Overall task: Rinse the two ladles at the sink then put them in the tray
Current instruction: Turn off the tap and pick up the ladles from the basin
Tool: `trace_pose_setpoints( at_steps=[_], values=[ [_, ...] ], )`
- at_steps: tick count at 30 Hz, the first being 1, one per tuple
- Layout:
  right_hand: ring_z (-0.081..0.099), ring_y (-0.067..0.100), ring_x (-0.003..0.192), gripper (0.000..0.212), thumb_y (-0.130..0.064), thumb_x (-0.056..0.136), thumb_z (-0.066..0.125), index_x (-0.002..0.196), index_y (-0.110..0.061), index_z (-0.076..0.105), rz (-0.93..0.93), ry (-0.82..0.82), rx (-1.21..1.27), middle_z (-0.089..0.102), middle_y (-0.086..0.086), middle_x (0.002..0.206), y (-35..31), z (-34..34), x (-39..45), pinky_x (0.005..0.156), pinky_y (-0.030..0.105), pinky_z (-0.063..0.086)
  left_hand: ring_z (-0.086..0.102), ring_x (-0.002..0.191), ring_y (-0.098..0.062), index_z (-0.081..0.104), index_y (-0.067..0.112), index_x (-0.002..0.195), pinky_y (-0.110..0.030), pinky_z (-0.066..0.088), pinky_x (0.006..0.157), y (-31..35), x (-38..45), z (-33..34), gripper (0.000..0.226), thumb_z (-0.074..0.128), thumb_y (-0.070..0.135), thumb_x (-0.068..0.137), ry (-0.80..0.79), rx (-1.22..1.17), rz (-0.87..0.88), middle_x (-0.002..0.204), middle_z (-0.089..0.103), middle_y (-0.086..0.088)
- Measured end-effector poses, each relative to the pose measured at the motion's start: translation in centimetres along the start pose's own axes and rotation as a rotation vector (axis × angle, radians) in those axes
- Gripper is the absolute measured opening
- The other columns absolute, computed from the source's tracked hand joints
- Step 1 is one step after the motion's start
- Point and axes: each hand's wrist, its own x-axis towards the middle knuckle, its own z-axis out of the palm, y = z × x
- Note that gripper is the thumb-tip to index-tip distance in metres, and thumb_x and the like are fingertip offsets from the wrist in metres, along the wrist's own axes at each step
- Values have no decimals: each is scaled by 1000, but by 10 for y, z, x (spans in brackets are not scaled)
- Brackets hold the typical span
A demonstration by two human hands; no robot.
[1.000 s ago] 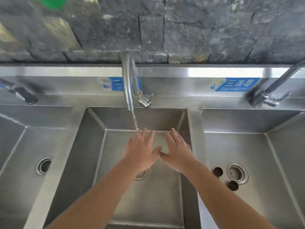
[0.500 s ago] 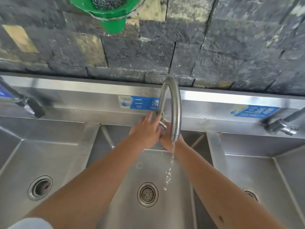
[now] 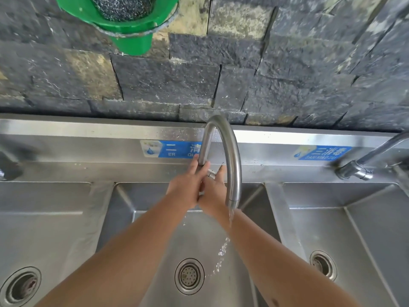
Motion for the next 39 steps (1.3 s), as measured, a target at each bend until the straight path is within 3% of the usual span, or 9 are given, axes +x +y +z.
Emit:
trace_pose_setpoints(
  at_steps=[6, 10, 13, 16, 18, 20, 24, 27, 39],
  values=[
    [56, 35, 118, 29, -18, 89, 50, 116, -26, 55, -60, -181, -142, 60, 3, 123, 20, 4, 12, 53, 21, 36, 66, 82, -31, 0, 37, 153, -38, 56, 67, 2, -1, 5, 92, 60, 25, 83, 18, -6, 18, 163, -18, -3],
    [58, 38, 108, 15, -22, 79, 56, 80, -31, 43, 8, -228, -144, 63, -3, 97, 21, 4, 11, 59, 30, 39, 66, 83, -31, -5, 39, 151, -36, 54, 63, 2, 0, 6, 99, 63, 27, 81, -5, -11, 10, 162, -22, -1],
    [56, 43, 110, 23, -16, 77, 62, 84, -32, 47, 45, -261, -161, 59, 7, 120, 18, -1, 9, 54, 27, 42, 64, 78, -29, -9, 38, 151, -36, 56, 60, 3, -1, 3, 102, 62, 21, 80, -30, 28, 1, 161, -23, -3],
    [51, 38, 120, 47, -12, 80, 62, 123, -27, 50, 29, -256, -239, 38, 17, 149, 17, -13, 5, 78, 33, 51, 62, 78, -28, -10, 37, 150, -34, 51, 58, 6, -3, 1, 107, 64, 16, 76, -48, 78, -13, 160, -25, -2],
    [32, 33, 137, 57, -8, 93, 49, 148, -16, 32, -79, -258, -246, 16, 18, 161, 19, -21, -2, 96, 17, 45, 63, 90, -31, -6, 38, 151, -35, 49, 63, 11, -9, -1, 103, 62, 14, 76, -59, 81, -49, 162, -22, 0],
    [37, 27, 134, 55, -3, 99, 38, 152, -12, 25, -98, -296, -220, 19, 15, 161, 21, -30, -16, 85, 3, 44, 62, 105, -34, 1, 32, 152, -38, 50, 74, 16, -21, -3, 94, 56, 15, 78, -81, 60, -93, 163, -15, 4],
    [53, 32, 126, 67, -2, 84, 49, 145, -23, 34, -6, -308, -286, 29, -1, 154, 24, -35, -55, 91, 47, 52, 43, 134, -30, 19, 23, 150, -50, 45, 100, 26, -59, 4, 75, 56, 24, 85, -173, 143, 9, 160, 19, -2],
    [46, 34, 133, 67, -12, 85, 50, 148, -23, 30, 47, -354, -221, 18, -1, 161, 28, -37, -89, 99, 51, 48, 20, 146, -30, 11, 25, 154, -52, 34, 110, 37, -93, 16, 76, 52, 32, 91, -222, 140, 33, 164, 7, -6],
    [-5, 28, 151, 82, -47, 84, 46, 153, -38, 2, 266, -227, -144, -9, 3, 165, 119, -34, -220, 119, 52, 8, 13, 148, -35, 12, 25, 151, -49, 31, 111, 158, -131, 63, 74, 51, 33, 88, -194, 45, 273, 163, 7, -12]
  ],
)
